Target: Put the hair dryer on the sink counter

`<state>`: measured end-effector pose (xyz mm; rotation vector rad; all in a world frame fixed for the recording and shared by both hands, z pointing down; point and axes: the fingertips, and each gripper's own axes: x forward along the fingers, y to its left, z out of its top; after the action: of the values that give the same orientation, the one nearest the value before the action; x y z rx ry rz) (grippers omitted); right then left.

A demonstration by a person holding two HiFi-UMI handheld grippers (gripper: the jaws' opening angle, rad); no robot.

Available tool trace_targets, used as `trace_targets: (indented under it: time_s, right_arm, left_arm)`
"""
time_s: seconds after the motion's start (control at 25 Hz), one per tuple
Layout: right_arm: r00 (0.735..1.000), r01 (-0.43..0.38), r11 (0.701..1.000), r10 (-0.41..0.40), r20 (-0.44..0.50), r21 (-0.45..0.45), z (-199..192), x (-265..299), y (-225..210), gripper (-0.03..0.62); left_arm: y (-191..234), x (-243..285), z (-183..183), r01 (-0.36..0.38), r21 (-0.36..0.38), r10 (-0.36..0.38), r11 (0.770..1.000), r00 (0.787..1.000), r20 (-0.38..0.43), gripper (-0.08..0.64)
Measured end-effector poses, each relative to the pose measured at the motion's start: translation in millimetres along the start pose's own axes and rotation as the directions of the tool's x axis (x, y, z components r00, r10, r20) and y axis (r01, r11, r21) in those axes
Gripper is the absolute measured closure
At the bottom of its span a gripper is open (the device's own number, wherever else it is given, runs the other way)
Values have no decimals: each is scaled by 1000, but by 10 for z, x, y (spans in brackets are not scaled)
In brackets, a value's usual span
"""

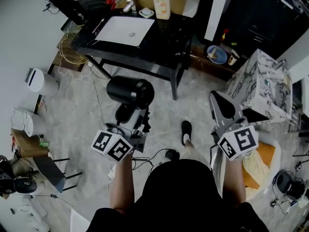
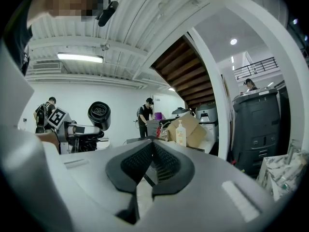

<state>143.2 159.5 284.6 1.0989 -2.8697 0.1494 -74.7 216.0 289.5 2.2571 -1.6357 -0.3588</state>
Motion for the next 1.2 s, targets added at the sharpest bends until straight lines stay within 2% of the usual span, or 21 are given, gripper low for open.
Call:
trace_targets:
  time_s: [0.24,0.72,1.2]
  right_arm:
    - [1000,-27,999,27,10,21,129,473,-475,583]
    - [990,-140,989,140,3,42,247,1265,-1305,583]
    - [992,-128,989,130,-12,71,192,1635,-1746,583]
  left_arm:
    - [122,598,148,-17,1,17,1000,1000,-4,345]
    - [235,1637,288,-75,-31,76,997,997,31,345]
    - [478,2084,308,-107,-48,109,993,993,36,345]
